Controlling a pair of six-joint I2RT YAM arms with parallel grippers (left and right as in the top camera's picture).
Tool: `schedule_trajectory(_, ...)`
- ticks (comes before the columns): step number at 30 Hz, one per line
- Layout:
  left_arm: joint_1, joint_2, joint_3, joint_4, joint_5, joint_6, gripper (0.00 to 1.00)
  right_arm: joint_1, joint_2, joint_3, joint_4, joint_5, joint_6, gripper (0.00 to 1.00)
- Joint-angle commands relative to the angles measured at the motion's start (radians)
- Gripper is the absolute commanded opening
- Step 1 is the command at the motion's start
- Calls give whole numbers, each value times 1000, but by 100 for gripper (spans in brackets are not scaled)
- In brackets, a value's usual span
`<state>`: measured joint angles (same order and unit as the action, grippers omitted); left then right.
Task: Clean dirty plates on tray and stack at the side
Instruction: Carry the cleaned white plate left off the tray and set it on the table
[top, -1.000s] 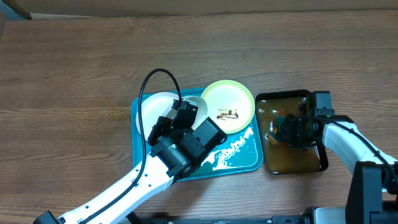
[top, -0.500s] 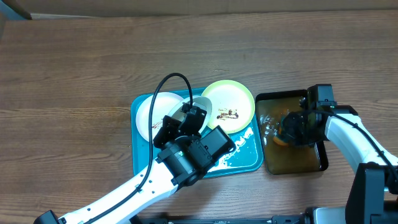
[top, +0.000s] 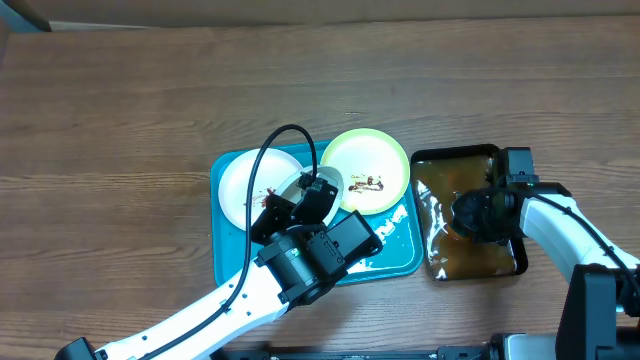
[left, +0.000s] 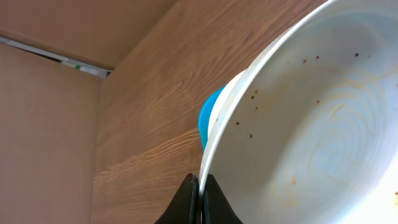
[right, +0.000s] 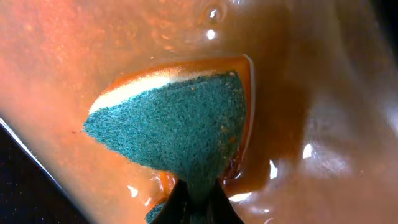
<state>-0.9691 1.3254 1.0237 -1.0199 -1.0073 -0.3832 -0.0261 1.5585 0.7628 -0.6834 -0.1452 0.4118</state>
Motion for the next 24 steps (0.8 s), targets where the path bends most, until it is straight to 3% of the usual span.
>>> schedule_trajectory(1,-12,-12,24,-3,-41,-6,4,-2,3,-28,2,17,-5,4)
schedule_trajectory(4,-6,-12,24,-3,-99,-64,4,-2,3,-28,2,-2,-20,4)
schedule_trajectory(6,-6,-11,24,14,-103,-2,4,-2,3,-28,7,-11,-21,4)
schedule_trajectory(8,-4,-11,25,21,-129,-18,4,-2,3,-28,9,-21,-28,4)
schedule_trajectory(17,49,-21,37,25,-12,-23,4,-2,0,43,-43,-66,-83,4)
schedule_trajectory(24,230,-78,121,18,172,-21,4,-2,-1,202,-159,-66,-193,4)
